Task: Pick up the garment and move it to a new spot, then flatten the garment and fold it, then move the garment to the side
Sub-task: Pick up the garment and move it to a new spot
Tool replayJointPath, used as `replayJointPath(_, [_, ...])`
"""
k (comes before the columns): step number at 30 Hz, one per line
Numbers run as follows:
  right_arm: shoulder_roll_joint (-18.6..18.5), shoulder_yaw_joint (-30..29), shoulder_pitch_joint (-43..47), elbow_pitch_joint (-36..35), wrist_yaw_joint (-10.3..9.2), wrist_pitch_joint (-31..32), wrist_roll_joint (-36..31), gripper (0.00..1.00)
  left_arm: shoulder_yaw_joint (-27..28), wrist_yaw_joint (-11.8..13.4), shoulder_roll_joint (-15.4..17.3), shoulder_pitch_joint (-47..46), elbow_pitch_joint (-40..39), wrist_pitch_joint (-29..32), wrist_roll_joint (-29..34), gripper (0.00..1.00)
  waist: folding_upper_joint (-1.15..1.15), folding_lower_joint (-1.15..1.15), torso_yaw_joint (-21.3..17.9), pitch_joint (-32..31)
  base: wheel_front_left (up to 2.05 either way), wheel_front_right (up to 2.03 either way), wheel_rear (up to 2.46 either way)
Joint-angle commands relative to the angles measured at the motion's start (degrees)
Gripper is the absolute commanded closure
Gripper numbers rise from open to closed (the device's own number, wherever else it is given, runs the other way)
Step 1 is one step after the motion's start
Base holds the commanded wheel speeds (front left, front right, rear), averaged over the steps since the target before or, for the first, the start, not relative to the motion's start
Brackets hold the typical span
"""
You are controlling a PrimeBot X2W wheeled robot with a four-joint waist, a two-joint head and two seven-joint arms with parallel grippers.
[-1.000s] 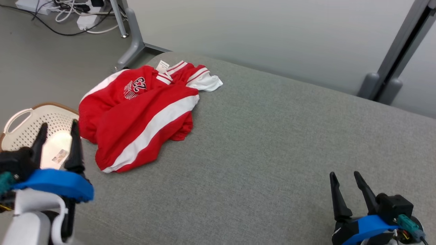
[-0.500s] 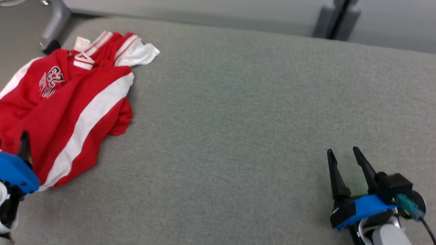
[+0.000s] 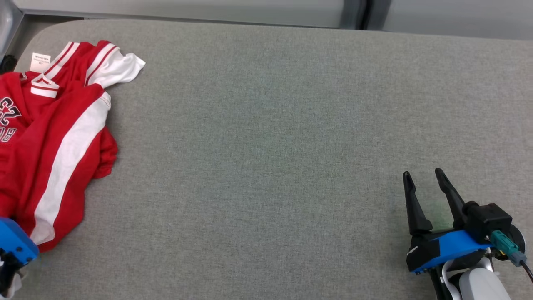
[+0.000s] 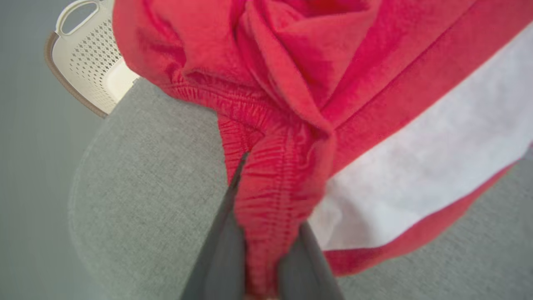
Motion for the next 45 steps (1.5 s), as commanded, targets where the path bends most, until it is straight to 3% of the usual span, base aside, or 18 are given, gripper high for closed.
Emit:
replayJointPath(1, [-0.3,-0.35,0.09,0.3,0.03,-0.47,0.31,0.0,0.22,-0.09,1.25,-0.83,-0.74,-0.51,0.53,1.0,0.0,-0.01,-0.54,-1.14,0.0,0.0,0.0])
replayJointPath(11, [-0.31,-0.6,2.53,4.81,0.03,-2.86,4.29,0.0,-1.67,-2.36,11.51,-7.86,-18.26,1.98,5.21,1.0,0.0,-0.01,0.0,-10.04,0.0,0.0,0.0])
replayJointPath(15, [-0.32,0.3,2.82,6.5,0.03,-3.54,5.72,0.0,-3.38,-4.36,14.6,-13.83,-26.09,4.83,6.0,1.0,0.0,-0.01,-0.72,-12.77,0.0,0.0,0.0])
replayJointPath(18, [-0.29,0.44,3.13,7.4,0.03,-3.98,6.56,0.0,-5.22,-5.76,15.16,-20.39,-30.33,5.17,6.53,1.0,0.0,-0.01,-1.92,-14.1,0.0,0.0,0.0])
replayJointPath(24, [-0.3,0.77,3.46,9.0,0.03,-4.33,7.67,0.0,-12.23,-7.21,10.34,-30.62,-36.74,7.64,6.0,1.0,0.0,-0.01,-5.69,-16.02,0.0,0.0,0.0])
replayJointPath(29, [-0.3,1.25,2.13,9.47,0.03,-4.43,7.95,0.0,-18.93,-8.27,4.17,-34.18,-38.72,9.2,4.51,1.0,0.0,-0.01,-11.07,-15.36,0.0,0.0,0.0])
replayJointPath(36, [-0.29,1.22,1.47,8.7,0.03,-4.48,8.47,0.0,-24.29,-8.54,-0.63,-31.47,-37.56,8.88,3.94,1.0,0.0,-0.01,-15.96,-13.27,0.0,0.0,0.0])
replayJointPath(39, [-0.29,1.15,1.27,8.27,0.03,-4.49,8.65,0.0,-28.59,-8.82,-3.65,-27.1,-34.3,8.85,3.05,1.0,0.0,-0.01,-18.34,-11.9,0.0,0.0,0.0])
replayJointPath(45, [-0.29,1.33,0.81,7.77,0.03,-4.49,9.4,0.0,-31.96,-8.02,-8.27,-17.42,-23.72,5.57,0.68,1.0,0.0,-0.01,-19.89,-10.42,0.0,0.0,0.0])
